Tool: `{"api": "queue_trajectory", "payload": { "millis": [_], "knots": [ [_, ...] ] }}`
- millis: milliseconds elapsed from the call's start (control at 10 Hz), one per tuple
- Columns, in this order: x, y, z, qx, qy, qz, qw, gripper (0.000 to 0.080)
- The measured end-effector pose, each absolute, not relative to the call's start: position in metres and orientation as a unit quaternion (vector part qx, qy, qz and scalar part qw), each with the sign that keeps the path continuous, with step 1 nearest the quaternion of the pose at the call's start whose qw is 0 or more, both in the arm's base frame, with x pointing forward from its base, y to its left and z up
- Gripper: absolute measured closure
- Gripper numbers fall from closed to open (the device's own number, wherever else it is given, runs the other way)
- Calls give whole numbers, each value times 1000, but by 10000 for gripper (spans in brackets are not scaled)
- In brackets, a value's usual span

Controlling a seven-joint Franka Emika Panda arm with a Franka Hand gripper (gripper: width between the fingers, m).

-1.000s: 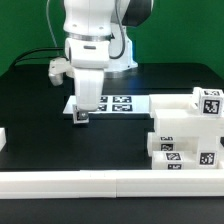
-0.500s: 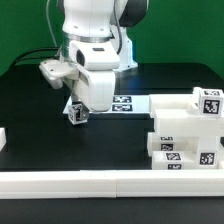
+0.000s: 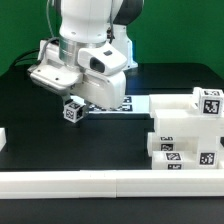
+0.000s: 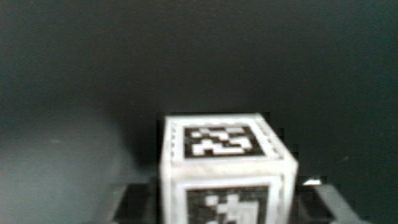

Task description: Assemble chair

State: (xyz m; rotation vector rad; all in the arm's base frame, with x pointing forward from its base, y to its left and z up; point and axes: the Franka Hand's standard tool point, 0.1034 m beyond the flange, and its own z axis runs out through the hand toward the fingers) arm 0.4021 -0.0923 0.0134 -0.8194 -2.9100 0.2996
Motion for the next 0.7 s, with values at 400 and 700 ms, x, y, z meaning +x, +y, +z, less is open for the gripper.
{"api": "queue_trajectory", "payload": {
  "millis": [400,700],
  "knots": [
    [401,-95,13,-290,-950,101,50,160],
    [432,-103,37,-414,-903,112,8,151]
  ]
}}
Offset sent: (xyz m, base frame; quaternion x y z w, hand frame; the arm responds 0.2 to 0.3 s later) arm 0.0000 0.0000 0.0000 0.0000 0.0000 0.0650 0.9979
